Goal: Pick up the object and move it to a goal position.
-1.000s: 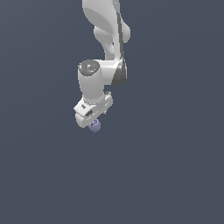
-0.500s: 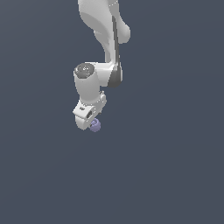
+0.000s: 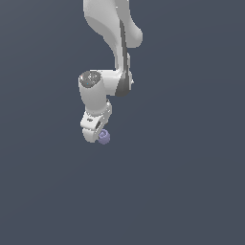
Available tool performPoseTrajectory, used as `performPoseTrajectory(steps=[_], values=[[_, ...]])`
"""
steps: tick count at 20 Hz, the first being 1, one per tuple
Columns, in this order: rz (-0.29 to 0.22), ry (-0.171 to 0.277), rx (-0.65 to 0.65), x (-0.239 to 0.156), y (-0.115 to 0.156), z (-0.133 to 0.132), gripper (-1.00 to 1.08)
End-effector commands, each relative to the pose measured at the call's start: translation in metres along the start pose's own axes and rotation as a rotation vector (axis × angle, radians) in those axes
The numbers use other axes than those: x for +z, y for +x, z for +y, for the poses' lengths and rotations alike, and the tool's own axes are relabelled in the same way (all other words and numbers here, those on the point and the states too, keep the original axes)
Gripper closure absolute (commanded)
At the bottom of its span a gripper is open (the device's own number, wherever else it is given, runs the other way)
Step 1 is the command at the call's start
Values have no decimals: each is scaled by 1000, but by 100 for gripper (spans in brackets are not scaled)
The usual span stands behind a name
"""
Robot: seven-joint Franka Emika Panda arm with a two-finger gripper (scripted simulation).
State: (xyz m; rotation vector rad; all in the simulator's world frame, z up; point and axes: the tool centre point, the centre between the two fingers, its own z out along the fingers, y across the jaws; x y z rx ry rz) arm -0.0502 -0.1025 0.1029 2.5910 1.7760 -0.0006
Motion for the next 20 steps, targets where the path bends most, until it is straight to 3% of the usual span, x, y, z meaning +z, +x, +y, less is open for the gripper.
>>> performPoseTrajectory(steps=[1, 10, 20], values=[[0, 0, -19, 1, -1, 0, -92], [0, 0, -25, 7, -2, -1, -92], [1, 0, -29, 48, -2, -1, -92]])
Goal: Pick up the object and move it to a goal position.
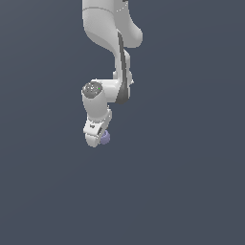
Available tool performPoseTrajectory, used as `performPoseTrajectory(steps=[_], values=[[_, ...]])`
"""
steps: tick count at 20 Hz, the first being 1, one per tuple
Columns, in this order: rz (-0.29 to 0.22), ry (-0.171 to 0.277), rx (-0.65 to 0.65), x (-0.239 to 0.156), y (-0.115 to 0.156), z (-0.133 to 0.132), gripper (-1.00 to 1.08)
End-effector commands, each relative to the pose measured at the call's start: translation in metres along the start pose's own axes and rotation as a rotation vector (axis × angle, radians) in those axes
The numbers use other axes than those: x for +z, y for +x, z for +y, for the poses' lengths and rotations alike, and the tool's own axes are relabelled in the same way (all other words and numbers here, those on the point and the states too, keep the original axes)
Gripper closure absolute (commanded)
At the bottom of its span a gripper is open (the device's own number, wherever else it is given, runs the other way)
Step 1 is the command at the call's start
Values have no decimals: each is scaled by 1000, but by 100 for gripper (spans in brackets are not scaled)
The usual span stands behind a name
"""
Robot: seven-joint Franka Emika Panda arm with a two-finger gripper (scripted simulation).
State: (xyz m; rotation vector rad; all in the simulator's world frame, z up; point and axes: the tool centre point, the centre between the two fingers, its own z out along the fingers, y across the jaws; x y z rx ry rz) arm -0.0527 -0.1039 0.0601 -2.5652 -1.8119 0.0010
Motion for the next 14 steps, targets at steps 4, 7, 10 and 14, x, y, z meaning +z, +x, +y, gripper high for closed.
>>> performPoseTrajectory(steps=[4, 7, 10, 14], values=[[0, -1, 0, 9, 0, 1, -92], [0, -1, 0, 9, 0, 1, 108], [0, -1, 0, 9, 0, 1, 108], [0, -1, 0, 9, 0, 1, 108]])
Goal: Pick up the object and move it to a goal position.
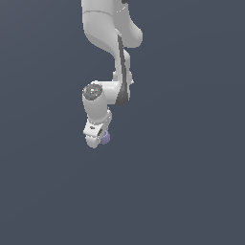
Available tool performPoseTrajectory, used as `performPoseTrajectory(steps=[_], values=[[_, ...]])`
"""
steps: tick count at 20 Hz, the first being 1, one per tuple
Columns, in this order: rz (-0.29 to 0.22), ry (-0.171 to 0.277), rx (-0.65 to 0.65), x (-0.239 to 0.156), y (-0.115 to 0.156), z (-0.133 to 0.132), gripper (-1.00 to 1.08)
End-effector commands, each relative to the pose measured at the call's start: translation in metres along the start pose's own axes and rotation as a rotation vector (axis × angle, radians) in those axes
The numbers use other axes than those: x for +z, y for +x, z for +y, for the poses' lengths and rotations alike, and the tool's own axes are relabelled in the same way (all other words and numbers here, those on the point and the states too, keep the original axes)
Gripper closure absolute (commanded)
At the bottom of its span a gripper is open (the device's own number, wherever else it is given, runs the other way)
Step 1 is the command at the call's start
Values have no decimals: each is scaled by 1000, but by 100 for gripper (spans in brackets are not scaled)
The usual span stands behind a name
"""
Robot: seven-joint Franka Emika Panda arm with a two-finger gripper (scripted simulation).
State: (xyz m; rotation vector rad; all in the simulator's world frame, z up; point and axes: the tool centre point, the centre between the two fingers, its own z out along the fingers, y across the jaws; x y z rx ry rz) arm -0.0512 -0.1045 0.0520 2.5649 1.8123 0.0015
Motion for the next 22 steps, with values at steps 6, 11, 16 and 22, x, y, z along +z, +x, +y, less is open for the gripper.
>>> performPoseTrajectory(steps=[6, 11, 16, 22], values=[[0, 0, 0, -7, 1, -1, 108], [-1, 0, -1, -27, 5, -3, 108], [-1, 0, -1, -62, 11, -6, 108], [-1, 1, -2, -121, 23, -11, 108]])
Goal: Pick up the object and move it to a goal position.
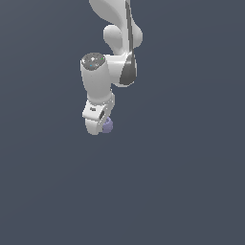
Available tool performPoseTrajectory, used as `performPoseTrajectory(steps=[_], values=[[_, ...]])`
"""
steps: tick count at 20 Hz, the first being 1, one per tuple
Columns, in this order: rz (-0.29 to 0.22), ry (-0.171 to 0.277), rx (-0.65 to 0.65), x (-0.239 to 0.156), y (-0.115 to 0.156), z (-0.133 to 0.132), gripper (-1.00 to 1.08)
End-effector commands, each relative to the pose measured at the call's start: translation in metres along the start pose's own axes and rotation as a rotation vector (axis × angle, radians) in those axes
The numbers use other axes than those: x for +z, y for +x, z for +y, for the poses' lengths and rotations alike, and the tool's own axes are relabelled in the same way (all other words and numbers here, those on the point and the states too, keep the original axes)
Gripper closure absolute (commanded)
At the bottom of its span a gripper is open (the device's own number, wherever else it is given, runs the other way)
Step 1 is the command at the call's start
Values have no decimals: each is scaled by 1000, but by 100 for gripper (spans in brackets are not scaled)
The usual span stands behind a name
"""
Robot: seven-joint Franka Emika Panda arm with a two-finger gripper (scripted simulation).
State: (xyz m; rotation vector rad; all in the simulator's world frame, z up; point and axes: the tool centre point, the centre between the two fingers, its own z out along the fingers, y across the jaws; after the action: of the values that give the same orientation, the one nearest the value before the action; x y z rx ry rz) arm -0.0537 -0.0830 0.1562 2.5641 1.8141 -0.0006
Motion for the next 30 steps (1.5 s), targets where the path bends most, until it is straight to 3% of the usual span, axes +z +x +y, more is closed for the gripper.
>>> performPoseTrajectory(steps=[1, 21, 30], values=[[0, -1, -1, -28, 5, -3, 108], [1, 0, -1, -243, 45, -17, 108], [1, 0, 1, -307, 57, -18, 108]])
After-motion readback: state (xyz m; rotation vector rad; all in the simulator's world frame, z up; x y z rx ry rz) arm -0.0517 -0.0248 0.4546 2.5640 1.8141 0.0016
